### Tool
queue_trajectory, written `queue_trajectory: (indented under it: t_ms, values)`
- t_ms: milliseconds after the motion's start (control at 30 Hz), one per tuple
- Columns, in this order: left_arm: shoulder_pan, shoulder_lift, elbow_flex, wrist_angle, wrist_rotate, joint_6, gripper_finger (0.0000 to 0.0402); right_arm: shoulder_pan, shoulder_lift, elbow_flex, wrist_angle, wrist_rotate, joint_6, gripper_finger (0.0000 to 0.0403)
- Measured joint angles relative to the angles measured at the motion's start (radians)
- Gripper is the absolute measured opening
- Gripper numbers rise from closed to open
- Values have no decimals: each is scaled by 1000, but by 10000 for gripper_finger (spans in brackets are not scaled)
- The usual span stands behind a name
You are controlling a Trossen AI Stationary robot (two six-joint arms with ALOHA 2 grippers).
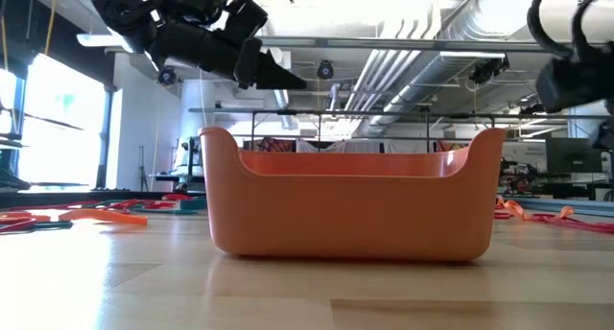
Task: Sort rubber bands into baskets
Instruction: Put the blue rubber band into the blue bin
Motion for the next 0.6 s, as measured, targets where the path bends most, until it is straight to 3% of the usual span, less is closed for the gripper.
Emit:
queue_trajectory:
  t_ms: [267, 600]
  values:
    - [-4, 0, 0, 14, 3, 0, 0, 19, 51, 0, -15, -92, -7, 126]
    - [-4, 0, 0, 14, 3, 0, 0, 78, 55, 0, -28, -82, -15, 126]
